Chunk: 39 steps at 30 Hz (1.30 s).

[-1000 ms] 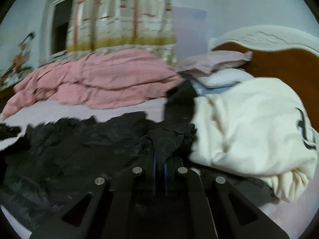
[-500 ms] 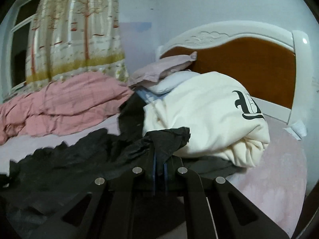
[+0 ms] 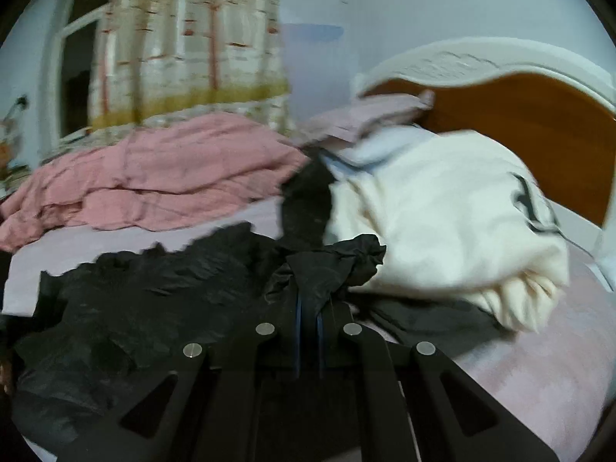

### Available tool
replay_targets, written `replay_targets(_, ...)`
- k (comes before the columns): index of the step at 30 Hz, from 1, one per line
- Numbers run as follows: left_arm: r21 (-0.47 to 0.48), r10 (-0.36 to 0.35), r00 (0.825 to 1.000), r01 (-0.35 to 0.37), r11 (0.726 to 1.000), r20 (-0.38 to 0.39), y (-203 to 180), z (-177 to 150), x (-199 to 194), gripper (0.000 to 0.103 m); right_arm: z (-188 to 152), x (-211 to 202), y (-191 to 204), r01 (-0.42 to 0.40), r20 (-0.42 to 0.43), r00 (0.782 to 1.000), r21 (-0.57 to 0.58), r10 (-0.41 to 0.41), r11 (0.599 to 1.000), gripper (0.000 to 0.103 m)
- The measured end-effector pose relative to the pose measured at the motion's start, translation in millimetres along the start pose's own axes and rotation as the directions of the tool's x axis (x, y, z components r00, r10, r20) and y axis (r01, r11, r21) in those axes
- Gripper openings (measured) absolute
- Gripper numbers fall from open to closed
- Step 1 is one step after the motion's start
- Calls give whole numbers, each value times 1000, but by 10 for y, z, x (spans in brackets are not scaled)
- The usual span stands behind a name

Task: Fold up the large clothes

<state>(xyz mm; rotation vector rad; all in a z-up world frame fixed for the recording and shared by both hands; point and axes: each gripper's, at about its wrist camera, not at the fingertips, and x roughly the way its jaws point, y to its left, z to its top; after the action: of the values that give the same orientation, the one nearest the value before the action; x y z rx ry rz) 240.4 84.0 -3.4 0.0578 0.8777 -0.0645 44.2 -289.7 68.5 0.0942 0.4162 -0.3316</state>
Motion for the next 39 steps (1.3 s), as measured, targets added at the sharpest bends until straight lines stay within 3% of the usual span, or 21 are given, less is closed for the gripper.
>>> replay_targets(2,-98,59,997,-54,994,50,308,49,-115,2,132,131,61,-191,-19,981,-9,191,982,5)
replay_targets(4,-196,108,993,-98,976,44,631,38,-132,2,253,297,149,-367,-54,929,0,367,930,5)
replay_targets(7,-271,177,983,-160,949,40,980,-11,-220,1,301,541,490,-265,-51,964,-154,260,952,5)
replay_targets(9,-286,105,991,-79,955,76,1056,-18,-350,3,290,732,638,-245,-92,969,-194,231,950,5)
replay_targets(12,-200,-30,989,59,978,145,901,30,-551,14,233,1049,672,-225,-202,960,-136,196,965,5)
replay_targets(14,-136,-184,979,195,971,89,740,72,-502,16,182,1158,593,-226,-215,956,-96,201,969,5)
replay_targets(16,-99,-328,939,319,943,-101,522,58,-258,11,154,1262,588,-226,-249,950,-129,190,965,5)
replay_targets(17,-62,-294,940,288,956,-172,402,34,-135,5,153,1336,600,-265,-297,931,-141,214,954,5)
replay_targets(18,6,-197,959,202,979,-206,267,-10,-19,5,146,1409,626,-318,-366,897,-144,249,937,5)
replay_targets(19,35,-142,960,155,987,-242,192,-52,94,5,154,1510,645,-360,-440,857,-137,269,923,5)
replay_targets(20,37,-110,956,124,992,-271,166,-78,213,5,178,1570,636,-353,-462,848,-129,259,927,5)
replay_targets(22,-9,-92,959,93,996,-268,213,-92,329,3,267,1595,602,-333,-420,871,-120,256,935,5)
replay_targets(25,-82,-99,967,82,993,-233,353,-63,314,3,449,1416,489,-370,-215,912,-63,349,927,5)
replay_targets(27,-107,-87,978,67,992,-190,441,-55,285,3,522,1214,440,-436,-70,899,-60,432,898,5)
replay_targets(29,-127,-66,985,45,991,-161,476,-89,241,3,562,977,454,-492,52,862,-161,505,856,5)
replay_targets(30,-136,-57,987,37,990,-148,509,-82,218,3,557,950,478,-472,68,867,-201,493,858,5)
replay_targets(32,-146,-32,991,12,989,-129,551,-80,182,3,471,1068,504,-403,52,903,-241,427,883,5)
replay_targets(34,-157,-2,991,-19,987,-132,532,-63,210,3,367,1412,571,-345,-100,938,-234,331,909,12)
replay_targets(36,-151,-5,991,-16,988,-135,547,-78,226,3,196,1851,614,-266,-319,930,-241,183,933,18)
replay_targets(37,-136,-11,992,-7,991,-125,452,-27,272,3,131,1968,567,-262,-365,914,-206,175,943,19)
replay_targets(39,-73,-50,996,45,996,-68,334,28,147,4,167,1924,490,-260,-342,920,-173,189,950,26)
